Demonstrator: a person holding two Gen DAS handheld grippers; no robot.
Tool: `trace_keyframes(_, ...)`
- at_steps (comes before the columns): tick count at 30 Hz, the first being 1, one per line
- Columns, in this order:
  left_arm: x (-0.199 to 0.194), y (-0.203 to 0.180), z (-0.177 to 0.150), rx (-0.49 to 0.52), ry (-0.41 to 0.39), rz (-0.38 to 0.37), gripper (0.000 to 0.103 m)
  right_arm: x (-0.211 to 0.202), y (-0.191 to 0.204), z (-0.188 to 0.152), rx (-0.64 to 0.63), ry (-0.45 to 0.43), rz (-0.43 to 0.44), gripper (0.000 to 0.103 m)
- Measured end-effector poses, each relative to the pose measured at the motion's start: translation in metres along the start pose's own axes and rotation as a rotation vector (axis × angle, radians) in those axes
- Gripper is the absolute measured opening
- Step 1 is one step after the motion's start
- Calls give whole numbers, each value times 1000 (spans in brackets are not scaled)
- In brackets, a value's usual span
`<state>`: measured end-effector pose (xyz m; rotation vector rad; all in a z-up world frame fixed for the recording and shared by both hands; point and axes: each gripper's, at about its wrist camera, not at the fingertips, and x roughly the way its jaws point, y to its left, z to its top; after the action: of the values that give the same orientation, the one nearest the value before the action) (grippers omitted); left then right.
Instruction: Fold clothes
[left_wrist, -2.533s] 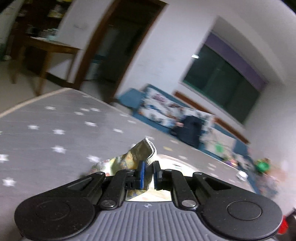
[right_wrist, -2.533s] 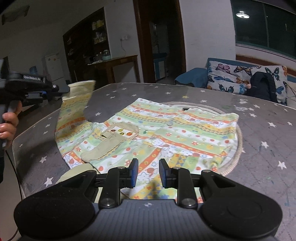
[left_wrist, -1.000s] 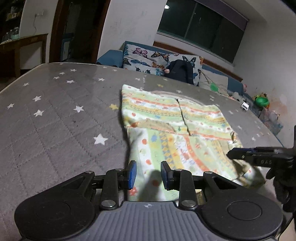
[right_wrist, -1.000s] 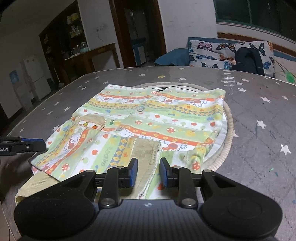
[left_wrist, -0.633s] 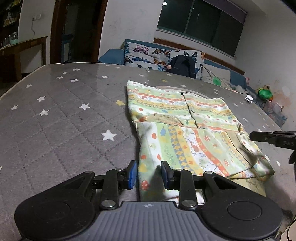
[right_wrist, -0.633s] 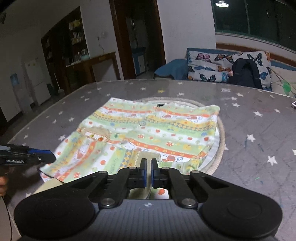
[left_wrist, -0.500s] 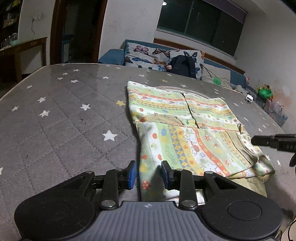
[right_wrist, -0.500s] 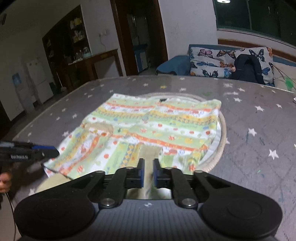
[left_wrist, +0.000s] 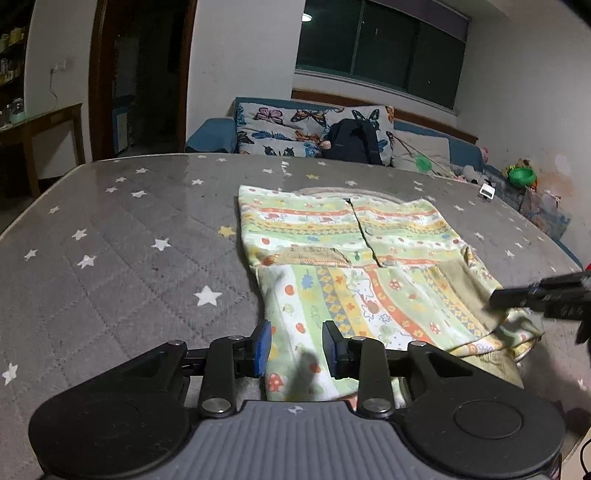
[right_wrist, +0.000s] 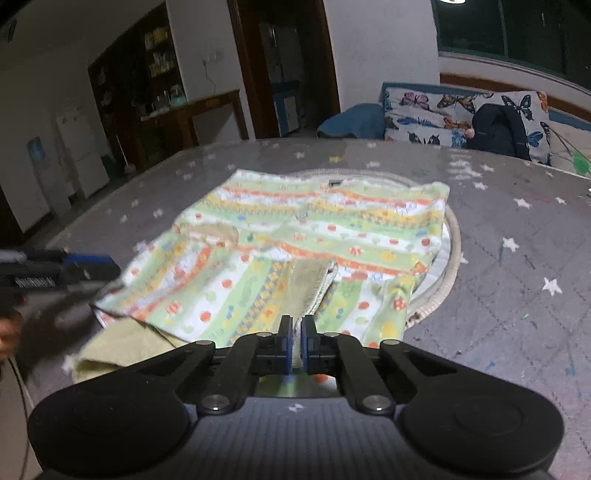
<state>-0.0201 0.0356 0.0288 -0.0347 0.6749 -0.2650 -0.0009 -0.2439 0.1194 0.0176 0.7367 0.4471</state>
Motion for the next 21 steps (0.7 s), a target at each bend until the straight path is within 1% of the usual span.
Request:
trace_keyframes(3, 5, 2, -2, 6, 14, 6, 33, -17, 2, 4, 6, -43, 4, 3)
trace_keyframes(6, 8, 7, -3, 5, 25, 18, 33, -24, 2, 3, 2, -44, -8, 3)
trace_keyframes(9, 6, 9, -1, 6, 21, 20, 33, -17, -1, -2, 13, 7, -11, 4)
trace_keyframes(10, 5, 8, 2, 11, 14, 19, 33, -14, -3, -3, 24, 22, -9, 8)
trace_keyframes(11, 4, 8, 4, 15, 7, 19, 33, -14, -4, -2, 24, 14, -22, 11)
trace_keyframes(13, 2, 6, 10, 22, -8, 15, 33, -13, -7, 0, 24, -1, -46, 13)
trace_keyframes(16, 7, 0, 22, 21, -20, 0, 33, -14, -10, 11, 32, -36, -32, 13)
trace_keyframes(18, 16, -7, 29, 36, -26, -7, 33, -6, -12, 19, 15, -50, -37, 13)
trace_keyframes(21, 36, -14, 36, 41, -15, -4, 32, 14, -13, 24, 17, -29, -29, 13)
